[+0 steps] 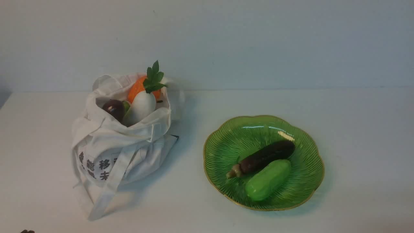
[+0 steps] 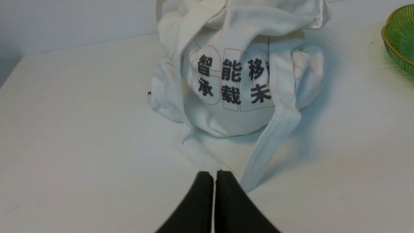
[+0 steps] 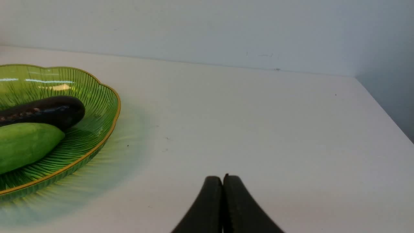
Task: Take vegetables from cloth bag on white table place on plate.
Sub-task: 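Reach the gripper into the cloth bag toward the vegetables inside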
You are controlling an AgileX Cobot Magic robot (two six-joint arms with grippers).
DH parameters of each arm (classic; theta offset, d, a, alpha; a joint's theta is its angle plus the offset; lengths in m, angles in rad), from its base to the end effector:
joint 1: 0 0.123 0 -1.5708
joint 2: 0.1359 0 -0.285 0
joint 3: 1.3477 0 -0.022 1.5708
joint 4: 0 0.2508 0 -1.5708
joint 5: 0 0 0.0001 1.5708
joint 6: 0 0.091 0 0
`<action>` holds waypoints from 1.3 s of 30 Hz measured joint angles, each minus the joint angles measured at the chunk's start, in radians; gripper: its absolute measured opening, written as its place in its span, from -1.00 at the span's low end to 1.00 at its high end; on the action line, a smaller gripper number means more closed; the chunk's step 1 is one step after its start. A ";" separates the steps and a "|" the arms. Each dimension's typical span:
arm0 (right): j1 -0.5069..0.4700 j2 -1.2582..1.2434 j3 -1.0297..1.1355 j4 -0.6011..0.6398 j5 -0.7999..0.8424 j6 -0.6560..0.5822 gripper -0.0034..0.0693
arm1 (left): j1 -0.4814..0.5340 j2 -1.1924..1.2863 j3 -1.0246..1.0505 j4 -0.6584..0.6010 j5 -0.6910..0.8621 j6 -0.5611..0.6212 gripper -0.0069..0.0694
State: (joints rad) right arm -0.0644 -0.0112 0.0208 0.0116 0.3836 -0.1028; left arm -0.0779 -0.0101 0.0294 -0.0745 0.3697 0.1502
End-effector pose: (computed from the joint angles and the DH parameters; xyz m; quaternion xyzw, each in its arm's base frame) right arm 0.0522 -0.0030 0.1723 -0.0124 0.8065 -0.0444 0.5894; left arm 0.0525 -0.0066 0.1707 0.0717 0.8019 -0.0100 0.5931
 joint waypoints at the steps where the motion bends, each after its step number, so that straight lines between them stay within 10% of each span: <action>1: 0.000 0.000 0.000 0.000 0.000 0.000 -0.95 | 0.000 0.000 0.000 0.000 0.000 0.000 -0.83; 26: 0.000 0.000 0.000 0.000 0.000 0.000 -0.95 | 0.000 0.000 0.000 -0.006 -0.026 -0.023 -0.83; 39: 0.000 0.000 0.000 0.000 0.000 0.000 -0.95 | 0.000 0.000 0.000 -0.600 -0.353 -0.274 -0.83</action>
State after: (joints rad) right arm -0.0644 -0.0112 0.0208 0.0116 0.3836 -0.1028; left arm -0.0779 -0.0101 0.0294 -0.6746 0.0172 -0.1237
